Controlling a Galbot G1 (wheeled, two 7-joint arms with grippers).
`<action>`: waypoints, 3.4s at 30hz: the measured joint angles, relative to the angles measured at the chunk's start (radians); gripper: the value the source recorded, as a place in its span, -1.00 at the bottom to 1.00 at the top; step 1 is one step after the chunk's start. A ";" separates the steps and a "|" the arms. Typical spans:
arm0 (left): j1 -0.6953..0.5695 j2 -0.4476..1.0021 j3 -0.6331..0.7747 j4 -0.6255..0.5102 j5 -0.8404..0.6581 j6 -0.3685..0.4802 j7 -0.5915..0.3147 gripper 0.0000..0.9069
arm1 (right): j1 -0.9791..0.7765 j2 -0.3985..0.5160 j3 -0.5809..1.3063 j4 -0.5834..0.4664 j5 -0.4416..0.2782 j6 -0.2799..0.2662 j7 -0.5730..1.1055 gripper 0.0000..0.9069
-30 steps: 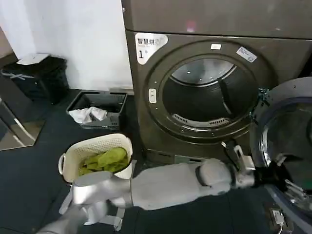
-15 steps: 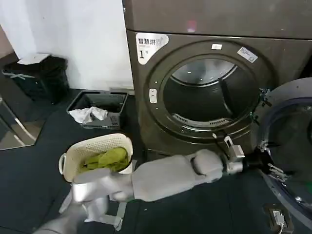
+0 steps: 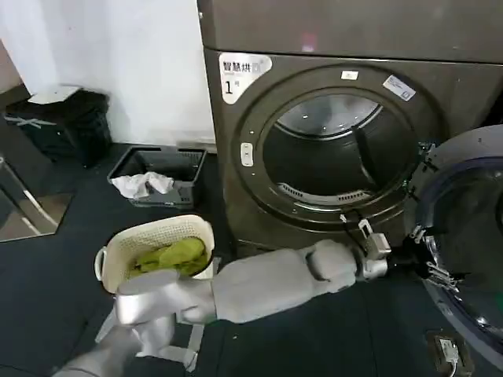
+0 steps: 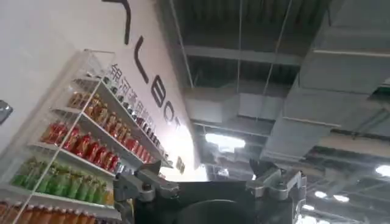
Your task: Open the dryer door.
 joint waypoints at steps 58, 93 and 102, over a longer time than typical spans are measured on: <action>-0.323 0.794 0.331 -0.604 0.024 -0.136 0.054 1.00 | 0.037 -0.023 -0.080 0.050 -0.011 0.008 -0.055 1.00; -0.706 1.219 0.753 -0.463 0.384 -0.073 0.223 1.00 | 0.067 -0.018 -0.126 0.024 -0.049 0.041 -0.060 1.00; -0.725 1.234 0.788 -0.382 0.402 -0.059 0.248 1.00 | 0.080 -0.020 -0.139 0.010 -0.055 0.043 -0.059 1.00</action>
